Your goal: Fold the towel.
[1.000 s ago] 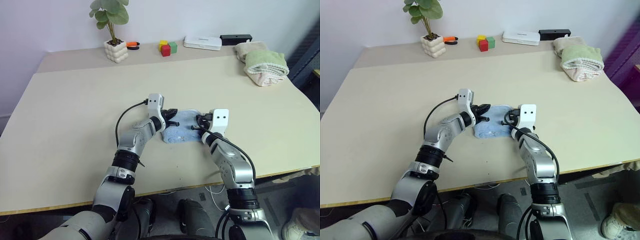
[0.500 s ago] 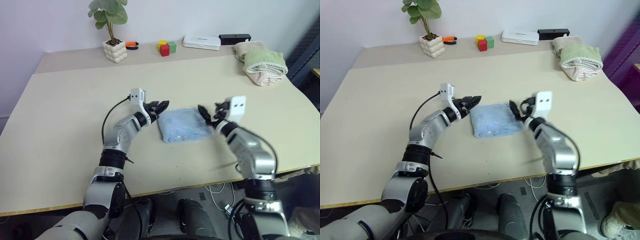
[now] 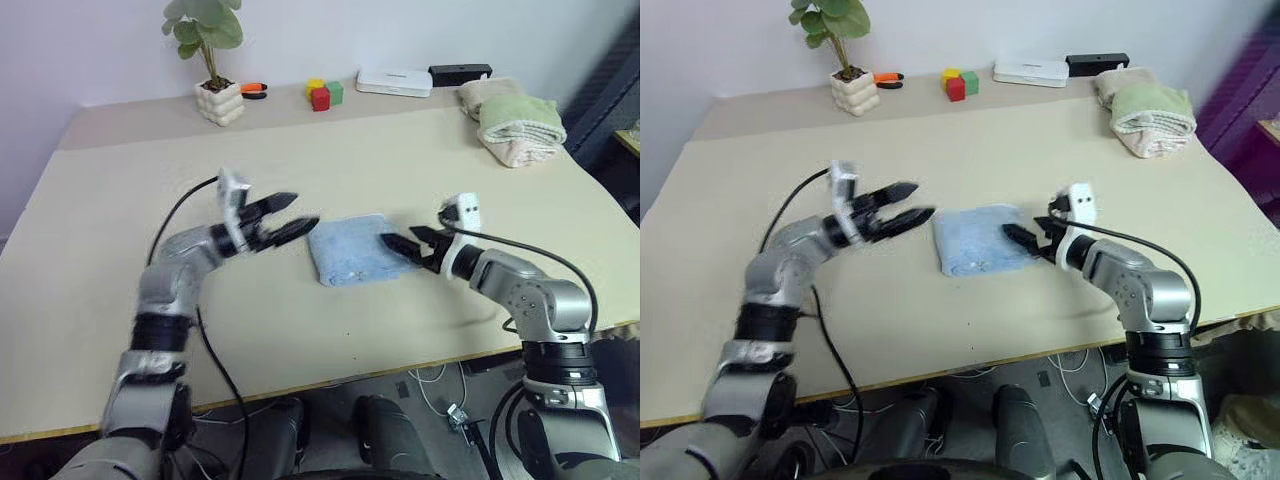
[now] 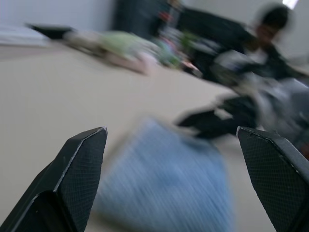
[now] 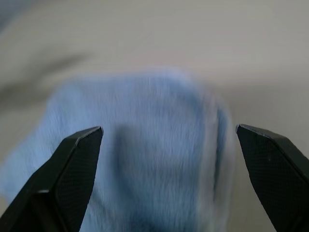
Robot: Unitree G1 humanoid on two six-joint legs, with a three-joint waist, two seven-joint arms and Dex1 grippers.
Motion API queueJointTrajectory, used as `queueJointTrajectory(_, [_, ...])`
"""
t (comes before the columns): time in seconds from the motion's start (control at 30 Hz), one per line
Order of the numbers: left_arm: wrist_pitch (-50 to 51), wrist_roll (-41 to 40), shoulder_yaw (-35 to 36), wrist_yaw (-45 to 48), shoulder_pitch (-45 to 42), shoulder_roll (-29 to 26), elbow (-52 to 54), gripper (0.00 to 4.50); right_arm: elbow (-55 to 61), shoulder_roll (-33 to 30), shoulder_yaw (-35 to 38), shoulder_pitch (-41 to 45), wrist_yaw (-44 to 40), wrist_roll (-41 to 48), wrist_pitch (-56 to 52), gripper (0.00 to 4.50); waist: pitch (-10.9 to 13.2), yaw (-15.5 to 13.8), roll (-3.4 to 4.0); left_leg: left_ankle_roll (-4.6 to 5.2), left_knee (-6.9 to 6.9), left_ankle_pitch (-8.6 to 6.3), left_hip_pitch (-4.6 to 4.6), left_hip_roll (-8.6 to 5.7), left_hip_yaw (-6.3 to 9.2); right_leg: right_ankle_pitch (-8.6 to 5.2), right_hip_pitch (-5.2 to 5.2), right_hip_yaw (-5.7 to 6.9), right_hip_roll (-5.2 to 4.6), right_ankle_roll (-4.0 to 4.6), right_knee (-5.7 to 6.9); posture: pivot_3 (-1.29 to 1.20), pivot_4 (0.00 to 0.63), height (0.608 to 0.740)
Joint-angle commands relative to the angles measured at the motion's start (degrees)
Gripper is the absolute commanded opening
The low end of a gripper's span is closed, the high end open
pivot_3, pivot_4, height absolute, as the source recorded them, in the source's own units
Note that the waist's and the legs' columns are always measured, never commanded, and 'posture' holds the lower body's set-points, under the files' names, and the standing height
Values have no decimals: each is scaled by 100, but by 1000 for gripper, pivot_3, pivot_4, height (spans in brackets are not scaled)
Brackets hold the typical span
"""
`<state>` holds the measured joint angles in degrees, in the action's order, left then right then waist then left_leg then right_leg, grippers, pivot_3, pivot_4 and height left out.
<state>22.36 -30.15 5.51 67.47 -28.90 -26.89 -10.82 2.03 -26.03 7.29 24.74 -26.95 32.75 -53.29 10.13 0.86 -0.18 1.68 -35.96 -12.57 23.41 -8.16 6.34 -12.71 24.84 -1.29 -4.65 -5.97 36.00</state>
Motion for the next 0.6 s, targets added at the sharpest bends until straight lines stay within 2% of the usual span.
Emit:
queueJointTrajectory(0.03, [230, -432, 224, 804, 189, -611, 362, 4408, 44, -43, -114, 137, -11, -39, -204, 4500, 0, -26, 0, -1, -1, 0, 1, 0, 0, -1, 1, 1, 0, 1, 3, 0, 150, 740])
queueJointTrajectory(0.17, [419, -430, 131, 1200, 527, -1179, 476, 4408, -24, 113, -186, 276, -102, 88, -505, 4500, 0, -43, 0, -7, -12, -8, 0, -1, 2, -4, -15, 5, -3, 6, -7, 0, 150, 740])
queueJointTrajectory(0.3, [408, -475, 223, 969, 538, -1136, 522, 4408, -69, 345, -252, 360, -271, 302, -826, 4500, 0, -31, -1, -8, -9, -9, -1, 0, 5, -6, -15, 8, -2, 10, -10, 0, 150, 740])
queueJointTrajectory(0.4, [366, -495, 218, 754, 573, -1002, 703, 4500, -276, 601, -206, 451, -241, 383, -994, 3603, 0, -22, -1, -5, -5, -8, -1, 1, 5, -1, -12, 8, -2, 2, -9, 0, 150, 740])
queueJointTrajectory(0.6, [359, -497, 193, 559, 618, -874, 870, 4500, -591, 1076, 529, 743, -49, 880, -1306, 507, 0, -4, 0, -2, 0, -5, -1, 1, 3, -1, -4, 3, -1, 2, -2, 0, 150, 740])
